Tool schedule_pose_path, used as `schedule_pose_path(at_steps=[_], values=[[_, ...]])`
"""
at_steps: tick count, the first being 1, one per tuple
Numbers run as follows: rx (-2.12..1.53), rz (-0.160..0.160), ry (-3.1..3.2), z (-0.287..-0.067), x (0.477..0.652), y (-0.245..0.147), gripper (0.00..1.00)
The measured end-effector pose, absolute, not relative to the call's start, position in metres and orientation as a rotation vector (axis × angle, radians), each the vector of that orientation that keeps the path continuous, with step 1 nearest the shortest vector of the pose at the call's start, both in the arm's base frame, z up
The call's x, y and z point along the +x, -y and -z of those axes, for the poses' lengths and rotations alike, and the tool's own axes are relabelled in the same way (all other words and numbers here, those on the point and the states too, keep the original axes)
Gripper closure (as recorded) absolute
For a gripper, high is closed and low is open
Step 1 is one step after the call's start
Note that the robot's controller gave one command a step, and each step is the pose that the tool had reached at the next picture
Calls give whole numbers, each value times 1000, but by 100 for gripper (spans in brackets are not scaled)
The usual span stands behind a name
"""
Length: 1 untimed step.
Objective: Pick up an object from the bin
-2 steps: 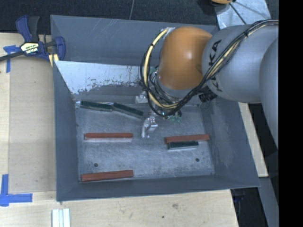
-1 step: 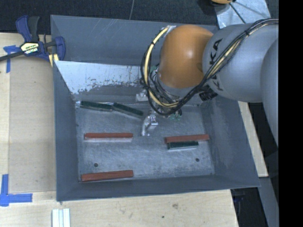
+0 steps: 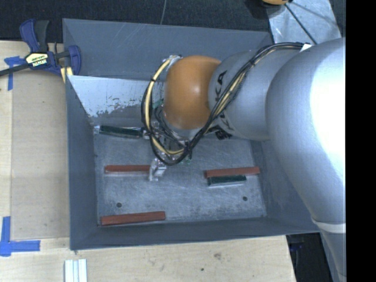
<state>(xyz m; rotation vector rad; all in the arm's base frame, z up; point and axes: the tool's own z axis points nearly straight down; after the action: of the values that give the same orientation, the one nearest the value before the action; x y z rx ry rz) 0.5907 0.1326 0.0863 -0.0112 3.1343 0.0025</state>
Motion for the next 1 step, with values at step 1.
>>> schedule_pose_path(at_steps=[1], values=[[49,-3,-3135,-76,592,-141,0]])
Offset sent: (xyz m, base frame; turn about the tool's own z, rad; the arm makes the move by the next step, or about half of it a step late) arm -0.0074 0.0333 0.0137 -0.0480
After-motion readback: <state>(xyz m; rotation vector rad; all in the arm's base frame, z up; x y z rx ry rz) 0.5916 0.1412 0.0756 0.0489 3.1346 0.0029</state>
